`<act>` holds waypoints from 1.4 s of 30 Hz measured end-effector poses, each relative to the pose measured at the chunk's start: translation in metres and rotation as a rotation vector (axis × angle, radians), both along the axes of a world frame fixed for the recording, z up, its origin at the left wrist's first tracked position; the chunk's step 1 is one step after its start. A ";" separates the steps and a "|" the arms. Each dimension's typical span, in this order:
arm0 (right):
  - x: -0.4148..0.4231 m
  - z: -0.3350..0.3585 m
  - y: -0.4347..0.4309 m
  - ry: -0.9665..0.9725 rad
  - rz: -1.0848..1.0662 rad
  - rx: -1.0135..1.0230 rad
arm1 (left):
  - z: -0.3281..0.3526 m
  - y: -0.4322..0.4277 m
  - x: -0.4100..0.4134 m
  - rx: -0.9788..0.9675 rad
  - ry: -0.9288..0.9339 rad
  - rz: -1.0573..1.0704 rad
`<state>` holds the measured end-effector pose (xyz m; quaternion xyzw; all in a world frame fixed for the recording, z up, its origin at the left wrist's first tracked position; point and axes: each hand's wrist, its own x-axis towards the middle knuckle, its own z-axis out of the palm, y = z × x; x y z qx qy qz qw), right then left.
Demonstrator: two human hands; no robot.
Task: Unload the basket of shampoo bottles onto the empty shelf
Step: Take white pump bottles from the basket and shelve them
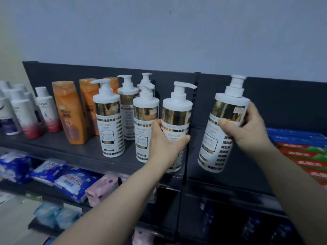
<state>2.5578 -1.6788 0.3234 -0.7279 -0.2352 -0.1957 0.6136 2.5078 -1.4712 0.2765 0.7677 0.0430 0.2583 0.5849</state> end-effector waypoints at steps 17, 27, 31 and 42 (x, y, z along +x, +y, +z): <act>0.143 -0.012 0.116 0.220 0.500 -0.135 | -0.016 -0.026 0.010 -0.017 -0.019 0.225; 0.130 -0.002 0.107 0.229 0.512 -0.063 | -0.016 -0.034 0.017 0.025 -0.032 0.233; 0.100 -0.005 0.057 0.113 0.611 -0.028 | -0.013 -0.049 0.032 0.032 -0.041 0.203; 0.156 -0.004 0.047 0.158 0.406 -0.252 | -0.024 -0.049 0.043 0.244 0.079 0.150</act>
